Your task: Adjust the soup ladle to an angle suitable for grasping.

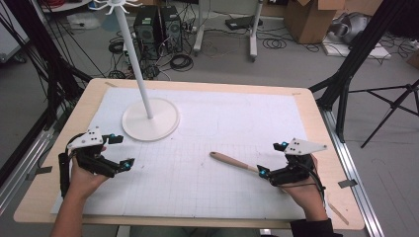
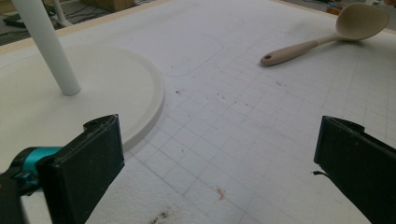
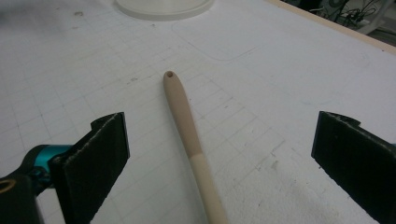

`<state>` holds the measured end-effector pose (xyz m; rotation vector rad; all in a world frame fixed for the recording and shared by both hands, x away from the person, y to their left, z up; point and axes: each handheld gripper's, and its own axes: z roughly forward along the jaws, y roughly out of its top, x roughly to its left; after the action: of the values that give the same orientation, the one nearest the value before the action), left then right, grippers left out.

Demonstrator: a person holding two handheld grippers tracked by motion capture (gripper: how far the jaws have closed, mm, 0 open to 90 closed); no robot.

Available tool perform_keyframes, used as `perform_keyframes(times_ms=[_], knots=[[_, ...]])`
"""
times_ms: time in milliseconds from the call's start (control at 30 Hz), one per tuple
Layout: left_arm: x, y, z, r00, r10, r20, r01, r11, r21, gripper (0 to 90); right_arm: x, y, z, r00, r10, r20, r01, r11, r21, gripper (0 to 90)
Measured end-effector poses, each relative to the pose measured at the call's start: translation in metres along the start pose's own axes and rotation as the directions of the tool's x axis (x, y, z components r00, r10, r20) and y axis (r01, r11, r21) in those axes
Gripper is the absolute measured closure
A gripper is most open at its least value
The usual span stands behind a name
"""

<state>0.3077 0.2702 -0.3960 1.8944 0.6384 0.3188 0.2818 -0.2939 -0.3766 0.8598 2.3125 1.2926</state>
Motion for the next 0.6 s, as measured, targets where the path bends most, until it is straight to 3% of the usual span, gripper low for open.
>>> perform_keyframes(times_ms=[600], knots=[[-0.0041,0.0003,0.0042,0.9999,0.009,0.006,-0.009,0.9999,0.009,1.7,0.0006,0.0010,-0.0029,1.0000,-0.004,0.009,0.004,1.000,0.002,2.8]])
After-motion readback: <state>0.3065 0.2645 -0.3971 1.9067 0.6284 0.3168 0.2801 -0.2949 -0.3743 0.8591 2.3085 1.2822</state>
